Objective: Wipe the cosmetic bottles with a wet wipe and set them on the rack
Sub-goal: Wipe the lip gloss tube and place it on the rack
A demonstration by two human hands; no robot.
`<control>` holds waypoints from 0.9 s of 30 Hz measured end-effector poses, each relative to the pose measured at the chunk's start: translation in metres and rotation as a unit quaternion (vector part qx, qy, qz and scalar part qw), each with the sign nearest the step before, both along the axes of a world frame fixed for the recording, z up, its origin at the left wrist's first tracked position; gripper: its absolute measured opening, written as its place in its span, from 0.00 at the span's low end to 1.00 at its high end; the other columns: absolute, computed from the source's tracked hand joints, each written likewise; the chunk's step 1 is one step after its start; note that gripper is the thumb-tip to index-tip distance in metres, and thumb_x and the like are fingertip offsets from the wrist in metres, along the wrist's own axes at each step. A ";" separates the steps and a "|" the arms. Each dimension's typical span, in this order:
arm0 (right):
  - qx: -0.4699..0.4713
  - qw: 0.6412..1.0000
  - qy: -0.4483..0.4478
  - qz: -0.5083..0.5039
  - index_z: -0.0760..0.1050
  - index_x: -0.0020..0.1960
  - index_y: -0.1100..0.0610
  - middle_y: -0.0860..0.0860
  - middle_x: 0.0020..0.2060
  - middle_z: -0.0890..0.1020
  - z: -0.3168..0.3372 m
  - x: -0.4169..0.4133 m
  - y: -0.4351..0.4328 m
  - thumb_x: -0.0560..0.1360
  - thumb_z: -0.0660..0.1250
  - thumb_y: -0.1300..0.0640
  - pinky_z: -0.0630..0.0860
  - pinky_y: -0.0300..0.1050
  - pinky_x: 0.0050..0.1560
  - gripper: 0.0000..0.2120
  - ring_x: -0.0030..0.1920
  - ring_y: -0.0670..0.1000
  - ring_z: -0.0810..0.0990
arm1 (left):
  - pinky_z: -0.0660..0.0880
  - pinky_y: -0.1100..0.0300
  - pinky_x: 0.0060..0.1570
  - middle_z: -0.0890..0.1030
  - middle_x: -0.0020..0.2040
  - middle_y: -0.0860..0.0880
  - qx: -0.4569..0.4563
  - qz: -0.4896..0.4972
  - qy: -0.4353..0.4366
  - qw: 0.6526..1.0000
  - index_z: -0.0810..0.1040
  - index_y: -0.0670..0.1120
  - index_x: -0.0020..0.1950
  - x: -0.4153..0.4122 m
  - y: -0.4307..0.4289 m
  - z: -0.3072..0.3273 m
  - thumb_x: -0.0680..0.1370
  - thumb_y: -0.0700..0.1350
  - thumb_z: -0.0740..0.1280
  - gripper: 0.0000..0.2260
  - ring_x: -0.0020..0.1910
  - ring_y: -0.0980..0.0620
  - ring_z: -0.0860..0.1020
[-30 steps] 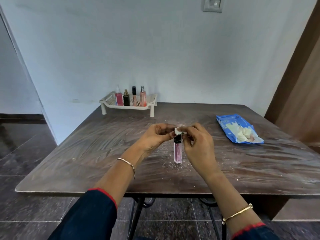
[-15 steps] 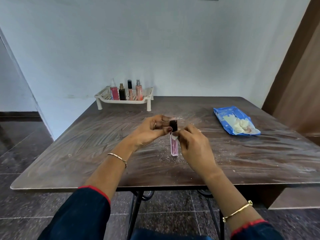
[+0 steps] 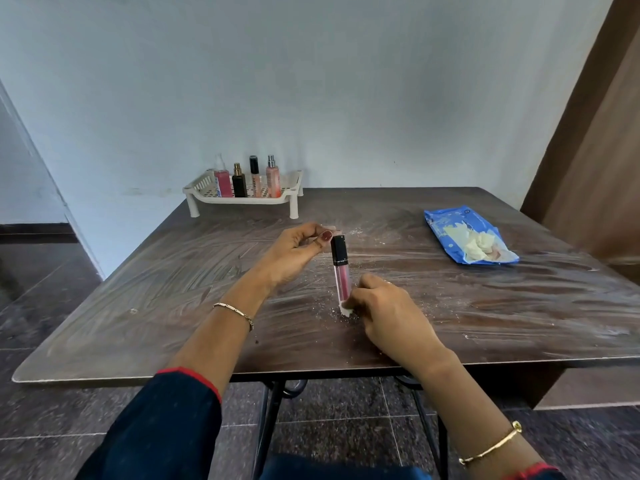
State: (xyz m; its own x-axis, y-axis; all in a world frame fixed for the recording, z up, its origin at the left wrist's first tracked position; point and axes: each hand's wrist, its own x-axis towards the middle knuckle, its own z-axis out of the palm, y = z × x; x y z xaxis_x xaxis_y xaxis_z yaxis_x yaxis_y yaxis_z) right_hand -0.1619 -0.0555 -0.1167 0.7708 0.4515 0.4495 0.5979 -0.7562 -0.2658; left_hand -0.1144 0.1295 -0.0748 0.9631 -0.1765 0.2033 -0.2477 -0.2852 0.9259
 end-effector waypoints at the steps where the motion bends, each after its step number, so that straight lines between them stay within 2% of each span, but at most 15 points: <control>1: 0.003 1.000 0.003 0.003 0.82 0.51 0.56 0.49 0.45 0.77 0.000 0.000 -0.001 0.72 0.67 0.68 0.75 0.45 0.44 0.12 0.44 0.53 0.79 | 0.70 0.67 0.51 0.80 0.55 0.47 -0.001 -0.001 0.000 1.000 0.78 0.44 0.58 0.000 0.000 0.000 0.79 0.45 0.63 0.10 0.53 0.58 0.77; 3: 0.016 1.000 -0.007 0.001 0.82 0.50 0.57 0.50 0.44 0.77 0.000 0.002 -0.001 0.71 0.68 0.68 0.75 0.45 0.41 0.10 0.42 0.53 0.79 | 0.71 0.62 0.57 0.81 0.56 0.45 -0.014 -0.006 -0.003 1.000 0.79 0.43 0.57 0.001 0.000 0.000 0.77 0.45 0.65 0.10 0.56 0.53 0.77; 6: 0.074 0.996 -0.043 -0.011 0.80 0.47 0.59 0.50 0.41 0.76 0.002 0.006 0.001 0.71 0.70 0.68 0.77 0.49 0.36 0.07 0.38 0.53 0.78 | 0.70 0.53 0.65 0.82 0.55 0.49 -0.034 -0.020 -0.011 0.999 0.80 0.43 0.53 0.000 -0.001 0.002 0.73 0.49 0.69 0.13 0.57 0.52 0.78; 9: 0.128 0.987 -0.095 -0.027 0.80 0.46 0.61 0.50 0.40 0.76 0.012 0.012 0.009 0.72 0.70 0.67 0.77 0.52 0.34 0.05 0.35 0.52 0.77 | 0.68 0.48 0.67 0.82 0.56 0.52 -0.042 -0.038 -0.020 0.998 0.81 0.45 0.50 -0.003 -0.002 0.005 0.68 0.54 0.70 0.16 0.58 0.54 0.78; 11: 0.160 0.979 -0.124 -0.037 0.80 0.45 0.62 0.51 0.39 0.76 0.021 0.016 0.014 0.72 0.69 0.67 0.77 0.51 0.33 0.03 0.34 0.52 0.76 | 0.68 0.46 0.68 0.82 0.56 0.50 -0.043 -0.043 -0.027 0.998 0.81 0.43 0.50 -0.005 -0.003 0.006 0.69 0.54 0.70 0.17 0.58 0.53 0.78; 14: 0.183 0.971 -0.147 -0.053 0.79 0.45 0.63 0.52 0.40 0.77 0.032 0.024 0.019 0.73 0.68 0.68 0.78 0.51 0.34 0.03 0.35 0.52 0.77 | 0.70 0.46 0.66 0.82 0.53 0.43 -0.046 -0.044 -0.043 0.997 0.80 0.41 0.52 -0.008 -0.006 0.004 0.71 0.53 0.69 0.18 0.57 0.48 0.79; 19: 0.194 0.965 -0.167 -0.054 0.79 0.45 0.63 0.54 0.42 0.78 0.034 0.025 0.025 0.72 0.68 0.68 0.79 0.49 0.35 0.03 0.36 0.52 0.78 | 0.72 0.47 0.65 0.82 0.53 0.41 -0.061 -0.033 -0.060 0.996 0.80 0.40 0.53 -0.009 -0.002 -0.003 0.73 0.51 0.69 0.16 0.57 0.44 0.79; 22: 0.206 0.961 -0.178 -0.050 0.79 0.46 0.63 0.54 0.42 0.78 0.032 0.025 0.026 0.73 0.68 0.68 0.79 0.49 0.35 0.03 0.35 0.52 0.78 | 0.73 0.53 0.63 0.82 0.53 0.41 -0.067 -0.031 -0.067 0.995 0.80 0.39 0.53 -0.010 -0.002 -0.005 0.73 0.49 0.69 0.15 0.57 0.45 0.79; 25: 0.207 0.958 -0.194 -0.049 0.79 0.46 0.63 0.54 0.41 0.79 0.029 0.023 0.028 0.73 0.67 0.67 0.78 0.49 0.32 0.04 0.34 0.52 0.78 | 0.74 0.60 0.58 0.82 0.53 0.42 -0.069 -0.029 -0.076 0.994 0.81 0.41 0.51 -0.011 -0.001 -0.005 0.74 0.44 0.69 0.09 0.55 0.49 0.79; 27: 0.192 0.960 -0.196 -0.052 0.79 0.46 0.63 0.55 0.42 0.79 0.027 0.020 0.029 0.73 0.68 0.67 0.77 0.49 0.30 0.03 0.32 0.53 0.78 | 0.75 0.62 0.58 0.83 0.52 0.43 -0.073 -0.030 -0.077 0.994 0.81 0.40 0.52 -0.011 -0.001 -0.005 0.74 0.43 0.69 0.10 0.55 0.49 0.79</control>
